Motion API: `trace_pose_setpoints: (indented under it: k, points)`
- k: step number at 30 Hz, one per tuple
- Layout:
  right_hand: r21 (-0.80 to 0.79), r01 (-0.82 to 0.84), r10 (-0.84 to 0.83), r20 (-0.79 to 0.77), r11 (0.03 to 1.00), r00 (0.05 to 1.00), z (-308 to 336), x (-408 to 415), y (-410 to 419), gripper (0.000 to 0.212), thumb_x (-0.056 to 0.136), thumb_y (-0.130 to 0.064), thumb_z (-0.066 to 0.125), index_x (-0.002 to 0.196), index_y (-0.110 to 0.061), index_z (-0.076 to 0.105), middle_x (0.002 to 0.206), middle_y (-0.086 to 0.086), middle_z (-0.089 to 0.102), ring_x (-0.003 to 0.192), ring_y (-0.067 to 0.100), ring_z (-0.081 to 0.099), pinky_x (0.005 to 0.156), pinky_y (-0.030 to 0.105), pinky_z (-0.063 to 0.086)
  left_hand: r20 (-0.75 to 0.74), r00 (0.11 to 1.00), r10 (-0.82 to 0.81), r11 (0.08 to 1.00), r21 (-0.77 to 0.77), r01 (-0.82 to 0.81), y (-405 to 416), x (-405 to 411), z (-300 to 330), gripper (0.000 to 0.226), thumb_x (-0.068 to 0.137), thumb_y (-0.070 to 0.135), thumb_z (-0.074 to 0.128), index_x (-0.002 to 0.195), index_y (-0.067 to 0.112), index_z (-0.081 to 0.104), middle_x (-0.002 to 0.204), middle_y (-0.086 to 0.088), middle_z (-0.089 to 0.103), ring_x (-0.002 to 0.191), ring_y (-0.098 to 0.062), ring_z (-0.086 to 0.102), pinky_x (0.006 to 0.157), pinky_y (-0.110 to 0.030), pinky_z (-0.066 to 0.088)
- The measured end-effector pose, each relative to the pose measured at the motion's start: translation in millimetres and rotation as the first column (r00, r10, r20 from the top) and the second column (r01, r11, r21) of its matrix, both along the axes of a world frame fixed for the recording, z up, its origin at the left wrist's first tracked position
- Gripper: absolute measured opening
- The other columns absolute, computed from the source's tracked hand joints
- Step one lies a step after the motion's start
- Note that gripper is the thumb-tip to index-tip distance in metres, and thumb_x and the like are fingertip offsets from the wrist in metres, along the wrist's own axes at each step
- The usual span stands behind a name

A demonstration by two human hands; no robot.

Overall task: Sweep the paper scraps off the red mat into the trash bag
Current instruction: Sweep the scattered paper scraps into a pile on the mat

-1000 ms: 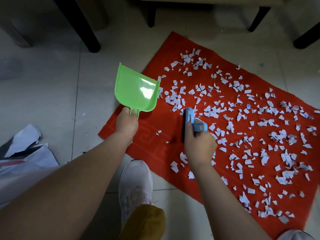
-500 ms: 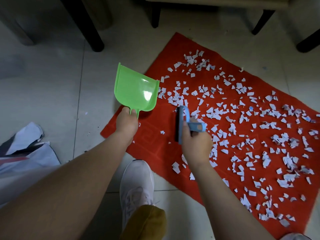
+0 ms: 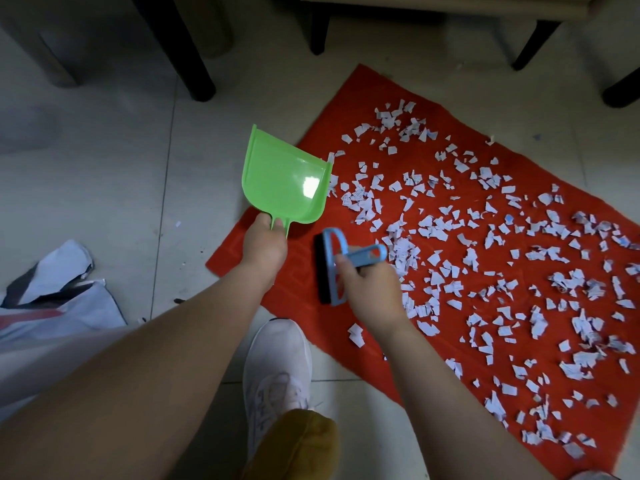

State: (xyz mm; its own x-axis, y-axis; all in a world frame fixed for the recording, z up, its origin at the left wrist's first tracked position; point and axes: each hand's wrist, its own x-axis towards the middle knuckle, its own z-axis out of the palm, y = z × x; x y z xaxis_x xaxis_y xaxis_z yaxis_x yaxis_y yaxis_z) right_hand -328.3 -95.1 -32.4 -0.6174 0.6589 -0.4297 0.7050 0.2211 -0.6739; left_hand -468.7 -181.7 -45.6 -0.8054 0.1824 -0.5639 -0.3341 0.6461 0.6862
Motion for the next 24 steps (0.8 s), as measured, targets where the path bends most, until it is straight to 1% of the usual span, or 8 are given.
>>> trace_pose_setpoints:
  k: [2, 5, 7, 9, 13, 19, 21, 24]
  points:
    - [-0.008, -0.046, 0.047, 0.109, 0.999, 0.993, -4.8, -3.1, 3.3, 0.044, 0.095, -0.039, 0.047, 0.076, -0.003, 0.064, 0.069, 0.01, 0.064, 0.062, 0.027, 0.06, 0.06, 0.037, 0.05, 0.005, 1.0, -0.003, 1.0, 0.005, 0.003, 1.4, 0.3, 0.8, 0.018, 0.1, 0.023, 0.035, 0.097, 0.015, 0.051, 0.105, -0.012, 0.062, 0.098, -0.028, 0.061, 0.082, -0.041, 0.049]
    - [0.207, 0.1, -0.136, 0.167, 0.973, 0.976, -4.5, -3.0, 14.4, 0.043, 0.097, -0.039, 0.043, 0.082, -0.004, 0.063, 0.068, 0.008, 0.061, 0.06, 0.025, 0.06, 0.057, 0.033, 0.05, -0.006, 1.0, 0.019, 1.0, -0.004, -0.019, -3.1, -3.5, -0.6, 0.022, 0.101, 0.023, 0.034, 0.103, 0.013, 0.053, 0.102, -0.008, 0.062, 0.092, -0.025, 0.06, 0.064, -0.03, 0.044]
    - [0.345, 0.184, -0.227, 0.088, 0.92, 0.97, 4.0, -3.0, 14.6, 0.038, 0.098, -0.036, 0.044, 0.085, -0.005, 0.062, 0.063, 0.004, 0.056, 0.056, 0.024, 0.056, 0.051, 0.029, 0.044, -0.025, 0.998, 0.061, 0.998, -0.014, -0.061, -8.6, -6.7, -1.7, 0.025, 0.101, 0.021, 0.035, 0.109, 0.009, 0.055, 0.101, -0.008, 0.06, 0.088, -0.022, 0.056, 0.065, -0.028, 0.038]
    - [0.296, 0.231, -0.235, -0.023, 0.927, 0.972, 14.0, -7.9, 5.8, 0.035, 0.097, -0.034, 0.047, 0.078, -0.008, 0.061, 0.059, 0.003, 0.053, 0.053, 0.023, 0.051, 0.05, 0.027, 0.037, -0.028, 0.992, 0.119, 0.993, -0.012, -0.119, -14.2, -10.3, -3.2, 0.026, 0.101, 0.02, 0.035, 0.11, 0.008, 0.056, 0.1, -0.008, 0.058, 0.088, -0.021, 0.053, 0.068, -0.028, 0.037]
    - [0.064, -0.086, 0.086, -0.009, 0.994, 0.996, 22.7, -32.1, -22.7, 0.042, 0.094, -0.037, 0.05, 0.06, -0.012, 0.053, 0.065, 0.014, 0.063, 0.064, 0.03, 0.059, 0.06, 0.035, 0.042, -0.036, 0.981, 0.192, 0.981, -0.024, -0.193, -22.0, -18.5, -3.1, 0.023, 0.101, 0.02, 0.035, 0.104, 0.008, 0.055, 0.09, -0.007, 0.055, 0.086, -0.023, 0.051, 0.073, -0.03, 0.038]
    - [-0.11, -0.494, 0.506, 0.149, 0.862, 0.85, 5.9, -67.3, -39.0, 0.04, 0.095, -0.038, 0.046, 0.065, -0.011, 0.052, 0.083, 0.015, 0.064, 0.073, 0.028, 0.056, 0.056, 0.027, 0.033, -0.048, 0.973, 0.225, 0.974, -0.02, -0.226, -31.8, -20.7, -4.2, 0.02, 0.101, 0.02, 0.034, 0.1, 0.011, 0.052, 0.085, -0.006, 0.053, 0.076, -0.019, 0.05, 0.07, -0.03, 0.039]
    - [0.02, -0.428, 0.414, 0.211, 0.904, 0.885, 2.1, -64.3, -31.1, 0.046, 0.097, -0.044, 0.039, 0.073, -0.009, 0.057, 0.087, 0.016, 0.066, 0.078, 0.031, 0.059, 0.064, 0.029, 0.038, -0.036, 0.975, 0.219, 0.975, -0.023, -0.22, -30.1, -19.4, -4.6, 0.018, 0.101, 0.02, 0.034, 0.098, 0.013, 0.049, 0.077, 0.001, 0.047, 0.066, -0.01, 0.043, 0.061, -0.028, 0.035]
    - [0.249, -0.035, -0.006, 0.164, 0.968, 0.987, 2.8, -51.4, -11.8, 0.045, 0.097, -0.045, 0.038, 0.087, -0.009, 0.063, 0.072, 0.008, 0.062, 0.073, 0.031, 0.065, 0.063, 0.031, 0.046, 0.009, 0.976, 0.217, 0.976, 0.003, -0.217, -25.2, -17.3, -2.7, 0.018, 0.102, 0.021, 0.033, 0.094, 0.016, 0.048, 0.077, 0.004, 0.045, 0.065, -0.007, 0.041, 0.059, -0.023, 0.035]
